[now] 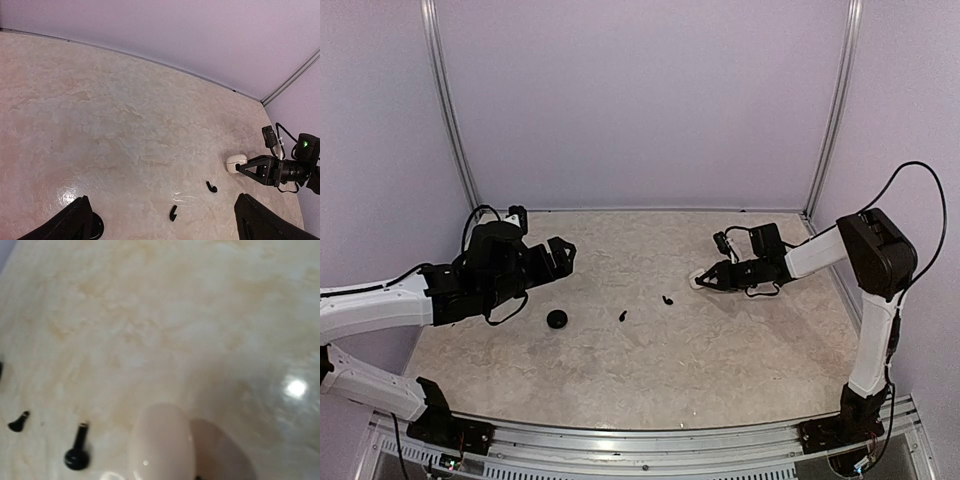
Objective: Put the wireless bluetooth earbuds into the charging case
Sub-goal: Place the charging case with the earbuds at the center of the board.
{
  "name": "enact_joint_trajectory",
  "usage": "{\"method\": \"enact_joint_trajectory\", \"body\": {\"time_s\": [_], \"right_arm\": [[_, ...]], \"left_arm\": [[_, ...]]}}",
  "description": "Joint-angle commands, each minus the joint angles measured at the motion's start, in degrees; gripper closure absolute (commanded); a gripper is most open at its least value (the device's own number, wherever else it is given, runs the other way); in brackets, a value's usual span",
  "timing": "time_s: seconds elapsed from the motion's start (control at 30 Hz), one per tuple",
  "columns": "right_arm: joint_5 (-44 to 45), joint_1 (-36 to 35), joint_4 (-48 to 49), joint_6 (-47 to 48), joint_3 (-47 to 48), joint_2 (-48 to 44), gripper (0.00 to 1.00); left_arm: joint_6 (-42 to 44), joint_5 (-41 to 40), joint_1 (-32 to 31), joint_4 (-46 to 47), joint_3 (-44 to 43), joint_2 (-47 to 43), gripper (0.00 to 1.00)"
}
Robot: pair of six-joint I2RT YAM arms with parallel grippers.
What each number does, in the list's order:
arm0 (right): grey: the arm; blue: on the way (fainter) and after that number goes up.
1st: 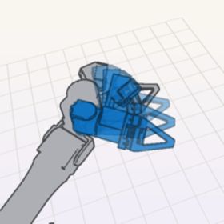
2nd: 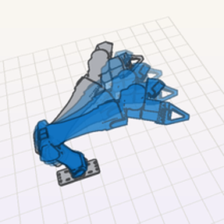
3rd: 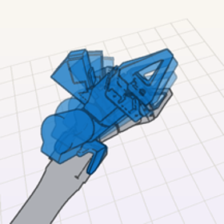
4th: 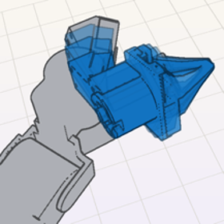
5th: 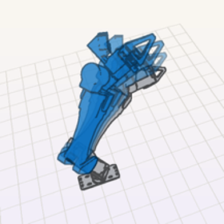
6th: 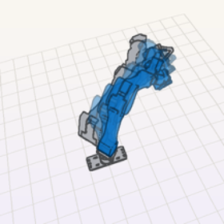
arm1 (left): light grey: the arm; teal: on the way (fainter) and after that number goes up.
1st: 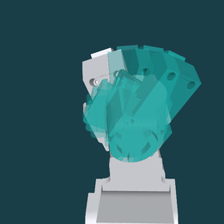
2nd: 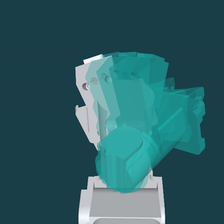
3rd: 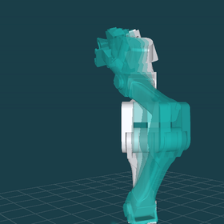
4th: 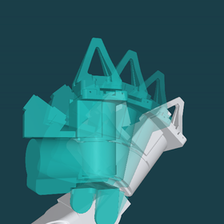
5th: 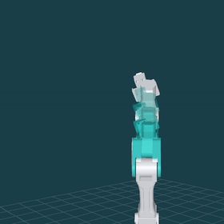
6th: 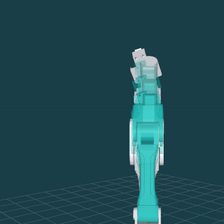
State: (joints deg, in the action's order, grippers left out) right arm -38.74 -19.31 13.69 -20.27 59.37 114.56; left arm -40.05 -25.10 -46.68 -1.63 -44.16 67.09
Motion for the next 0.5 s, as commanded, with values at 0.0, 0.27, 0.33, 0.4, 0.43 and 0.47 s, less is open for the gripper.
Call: {"method": "enact_joint_trajectory", "body": {"time_s": [0.0,0.27,0.33,0.4,0.43,0.47], "right_arm": [[2.3,0.9,-1.5,1.5,1.9,0.5,0.75],[5.2,2.2,-2.9,2.7,0.7,-1.1,0.55],[5.7,2.6,-3.2,3.1,0.3,-1.7,0.52],[6.3,3.1,-3.2,3.4,-0.3,-2.7,0.48],[6.8,3.3,-3.3,3.5,-0.6,-3.4,0.46],[7.2,3.6,-3.5,3.7,-0.7,-4.0,0.44]], "left_arm": [[-4.3,0.5,1.9,-4.1,1.7,-0.3,0.01],[-9.6,3.6,5.7,-6.2,4.8,-1.4,0.01],[-10.0,4.3,6.5,-6.4,5.5,-1.6,0.01],[-10.1,5.6,6.9,-6.5,6.1,-1.6,0.01],[-10.1,6.2,7.1,-6.8,6.2,-1.3,0.01],[-10.1,6.7,7.2,-7.0,6.2,-0.9,0.01]]}}
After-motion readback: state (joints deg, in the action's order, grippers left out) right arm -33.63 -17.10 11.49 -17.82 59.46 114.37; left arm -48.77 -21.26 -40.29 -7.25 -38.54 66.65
